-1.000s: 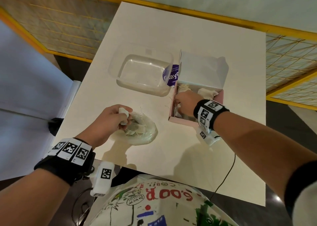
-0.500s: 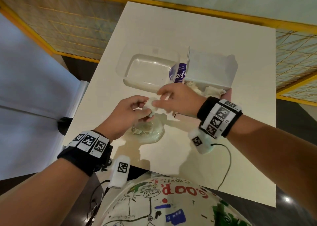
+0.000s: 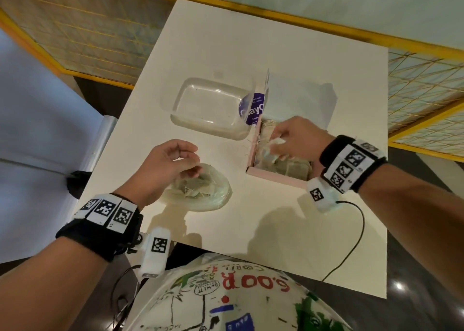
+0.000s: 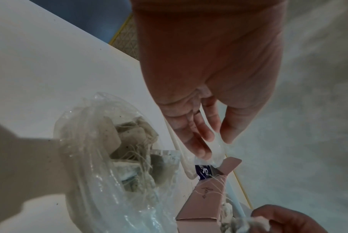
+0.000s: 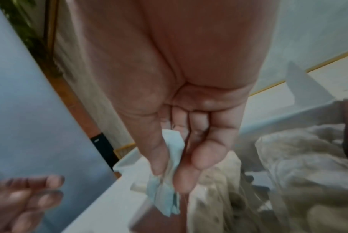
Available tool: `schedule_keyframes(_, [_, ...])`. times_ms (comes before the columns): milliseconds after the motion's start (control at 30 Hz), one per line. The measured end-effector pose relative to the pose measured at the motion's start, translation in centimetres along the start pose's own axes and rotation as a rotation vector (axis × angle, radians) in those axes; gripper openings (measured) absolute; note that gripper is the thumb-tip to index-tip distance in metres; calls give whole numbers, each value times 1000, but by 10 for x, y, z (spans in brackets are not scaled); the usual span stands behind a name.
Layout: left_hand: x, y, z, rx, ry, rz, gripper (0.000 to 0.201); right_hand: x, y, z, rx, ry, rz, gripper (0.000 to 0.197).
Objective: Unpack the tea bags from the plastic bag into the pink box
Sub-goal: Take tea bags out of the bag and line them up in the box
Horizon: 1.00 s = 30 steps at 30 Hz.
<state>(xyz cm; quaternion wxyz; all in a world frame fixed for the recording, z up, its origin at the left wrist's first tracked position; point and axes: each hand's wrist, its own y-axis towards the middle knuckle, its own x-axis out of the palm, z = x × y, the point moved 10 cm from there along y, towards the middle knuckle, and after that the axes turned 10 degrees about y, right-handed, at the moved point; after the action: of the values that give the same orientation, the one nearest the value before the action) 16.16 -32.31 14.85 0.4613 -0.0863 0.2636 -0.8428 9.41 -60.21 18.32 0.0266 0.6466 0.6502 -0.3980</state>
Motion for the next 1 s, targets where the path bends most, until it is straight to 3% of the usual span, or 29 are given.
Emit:
schedule_keyframes(100, [-3, 0, -6, -18, 2, 18, 20, 33, 10, 9, -4, -278, -99, 6])
schedule_keyframes(233, [-9, 1, -9, -14, 47, 56, 18, 66, 31, 22, -27, -411, -190, 19])
schedule_keyframes(400, [-33, 1, -15, -3, 177, 138, 17, 59, 40, 18, -73, -498, -122, 13])
schedule_keyframes(433, [-35, 0, -16, 3, 228, 126, 22, 54, 38, 14, -82, -495, -105, 5])
schedule_keyframes(533, [-28, -4, -12, 105, 513, 19, 34, 31, 24, -12, -158, -592, 61, 18])
schedule_keyframes(600, [-16, -5, -13, 178, 722, -71, 36, 25, 8, -41, -291, -596, 163, 19])
schedule_keyframes(700, [3, -2, -23, 262, 991, -160, 35, 55, -6, -71, -411, -499, 83, 20])
schedule_keyframes(800, [12, 1, -27, 314, 1086, -162, 24, 113, -2, -79, -351, -486, -103, 32])
schedule_keyframes(900, [5, 7, -28, 284, 1002, -139, 20, 152, 16, -77, -238, -456, -137, 42])
schedule_keyframes(1000, [-5, 7, -30, 250, 940, -137, 17, 169, 33, -72, -177, -382, -148, 24])
